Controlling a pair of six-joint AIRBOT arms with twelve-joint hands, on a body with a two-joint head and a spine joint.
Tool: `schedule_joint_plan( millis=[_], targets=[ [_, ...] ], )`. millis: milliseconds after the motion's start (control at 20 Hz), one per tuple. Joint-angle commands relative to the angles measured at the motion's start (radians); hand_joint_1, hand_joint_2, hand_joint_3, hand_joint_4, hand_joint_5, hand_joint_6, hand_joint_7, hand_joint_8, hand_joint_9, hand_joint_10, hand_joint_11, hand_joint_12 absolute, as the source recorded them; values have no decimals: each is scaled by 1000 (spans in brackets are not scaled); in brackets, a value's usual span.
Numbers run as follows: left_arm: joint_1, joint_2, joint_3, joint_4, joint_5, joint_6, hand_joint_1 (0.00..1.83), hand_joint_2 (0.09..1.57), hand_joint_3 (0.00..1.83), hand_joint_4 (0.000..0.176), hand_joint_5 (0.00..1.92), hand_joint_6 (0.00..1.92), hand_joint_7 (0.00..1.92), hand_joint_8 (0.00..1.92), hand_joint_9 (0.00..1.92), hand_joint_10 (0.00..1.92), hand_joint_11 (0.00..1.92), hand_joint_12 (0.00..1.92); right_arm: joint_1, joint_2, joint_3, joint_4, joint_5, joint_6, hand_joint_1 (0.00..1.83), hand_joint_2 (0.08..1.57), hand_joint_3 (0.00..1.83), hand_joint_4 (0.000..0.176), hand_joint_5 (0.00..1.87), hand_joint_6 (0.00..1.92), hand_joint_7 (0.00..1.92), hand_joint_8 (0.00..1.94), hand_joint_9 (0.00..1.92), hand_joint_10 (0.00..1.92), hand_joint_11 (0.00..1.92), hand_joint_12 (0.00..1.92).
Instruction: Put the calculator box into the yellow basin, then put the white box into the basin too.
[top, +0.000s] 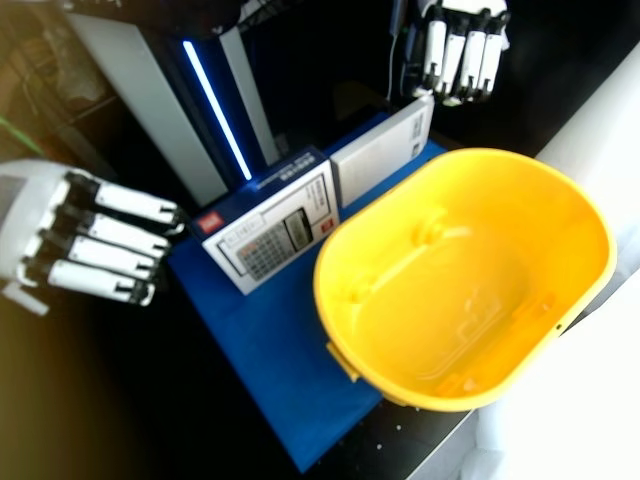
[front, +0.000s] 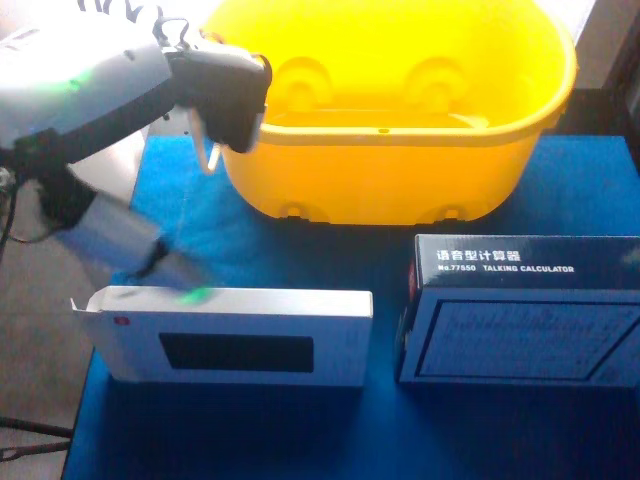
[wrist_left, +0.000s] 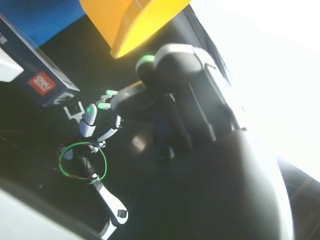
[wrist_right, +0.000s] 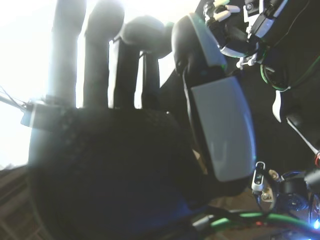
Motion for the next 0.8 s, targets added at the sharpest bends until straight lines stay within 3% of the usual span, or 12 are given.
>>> schedule_joint_plan(
  millis=[0,50,100,300,400,500,550,600,700,750],
  targets=[
    [-21,-10,4,-6,-112,1,941,877,1,0,657,5,600,14,509,252,136,1319,18,-5,6,-34,-112,-4,929,903,4,0,570,34,546,4,444,39,0,1068],
    [-30,-26,13,-1,-106,1,935,870,0,0,654,1,592,4,499,224,112,1342,21,-16,10,-34,-112,-4,952,891,0,0,550,21,533,0,445,33,0,1071],
    [-32,-33,16,2,-103,1,934,866,0,0,654,1,593,3,500,219,101,1344,24,-25,12,-34,-111,-4,865,928,13,0,562,24,547,7,456,35,0,1071],
    [-32,-34,17,2,-98,1,936,867,2,0,633,0,580,0,520,212,139,1354,30,-43,3,-34,-106,-3,929,905,0,0,575,21,546,6,451,23,0,1071],
    [-31,-34,16,1,-91,1,915,882,4,0,606,0,548,0,469,189,41,1410,31,-66,-2,-34,-77,-3,841,943,15,0,573,17,553,7,466,25,0,1070],
    [-23,-30,13,-4,-84,0,864,862,0,0,556,0,531,1,452,175,1,1377,30,-92,-2,-34,-44,3,951,894,0,0,557,7,533,0,452,16,0,1071],
    [-12,-24,8,-15,-82,0,867,840,0,0,520,0,519,0,454,176,7,1406,30,-107,-2,-34,-29,13,865,930,9,0,568,11,548,7,463,20,0,1072],
    [2,-15,2,-28,-81,0,822,817,0,0,510,0,525,3,462,180,36,1419,29,-118,-4,-34,-17,29,929,906,0,0,578,14,546,6,455,15,0,1071],
    [14,-10,-5,-37,-71,0,755,785,0,0,487,0,521,0,457,164,41,1360,25,-127,-6,-34,-9,32,865,930,9,0,569,9,548,7,465,17,0,1073],
    [16,-13,-6,-38,-62,0,733,775,0,0,471,2,519,0,443,141,7,1254,25,-133,-4,-34,-2,31,929,906,0,0,579,12,546,6,456,12,0,1071]
  ],
)
